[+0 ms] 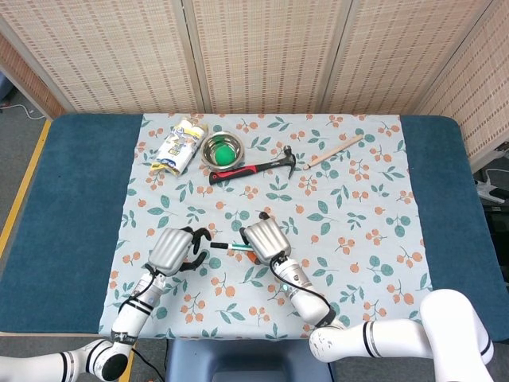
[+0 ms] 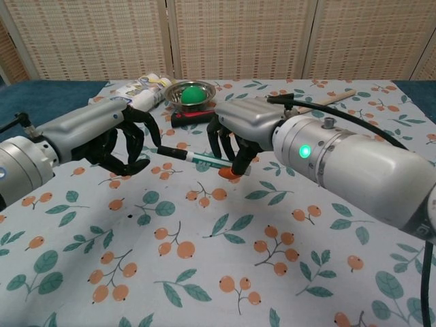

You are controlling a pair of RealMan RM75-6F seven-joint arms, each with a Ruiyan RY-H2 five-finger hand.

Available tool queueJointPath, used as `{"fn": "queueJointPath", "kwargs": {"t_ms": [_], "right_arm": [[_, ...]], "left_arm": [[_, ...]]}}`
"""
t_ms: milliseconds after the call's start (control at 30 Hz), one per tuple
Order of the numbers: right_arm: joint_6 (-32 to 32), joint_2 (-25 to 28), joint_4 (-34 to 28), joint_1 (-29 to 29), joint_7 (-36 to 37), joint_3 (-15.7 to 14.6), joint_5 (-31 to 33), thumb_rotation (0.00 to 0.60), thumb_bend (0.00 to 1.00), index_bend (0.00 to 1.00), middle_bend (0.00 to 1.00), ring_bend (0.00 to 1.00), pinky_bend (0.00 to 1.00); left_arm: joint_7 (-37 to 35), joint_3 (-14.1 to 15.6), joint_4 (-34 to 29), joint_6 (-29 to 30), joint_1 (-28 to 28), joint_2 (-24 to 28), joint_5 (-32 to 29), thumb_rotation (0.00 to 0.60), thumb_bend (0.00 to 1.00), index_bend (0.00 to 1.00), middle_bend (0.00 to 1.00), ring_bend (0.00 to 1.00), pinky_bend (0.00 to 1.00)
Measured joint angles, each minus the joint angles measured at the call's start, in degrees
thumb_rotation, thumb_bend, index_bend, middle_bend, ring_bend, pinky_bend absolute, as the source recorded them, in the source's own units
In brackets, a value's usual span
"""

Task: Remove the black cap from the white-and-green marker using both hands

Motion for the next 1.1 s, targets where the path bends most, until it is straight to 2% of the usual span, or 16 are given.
{"fn": "queueJointPath", "kwargs": {"t_ms": [733, 1100], "right_arm": [[0.5, -2.9, 2.3, 0.0, 1.2, -0.3, -2.0, 0.6, 0.32, 0.86, 0.85, 0.6, 0.23], [0.5, -3.6, 2.5, -0.2, 1.4, -0.1, -2.4, 0.6, 0.32, 0.86, 0.85, 0.6, 0.23]], "left_arm": [[-4.6, -0.1, -1.8, -1.8, -0.2, 0.8, -2.2, 0.6, 0.37, 0.46, 0.68, 0.51, 0.75], [-3.8, -0.6, -1.9, -1.8, -0.5, 0.0, -4.2, 0.6, 0.37, 0.48, 0.69, 0.53, 0.76]]}}
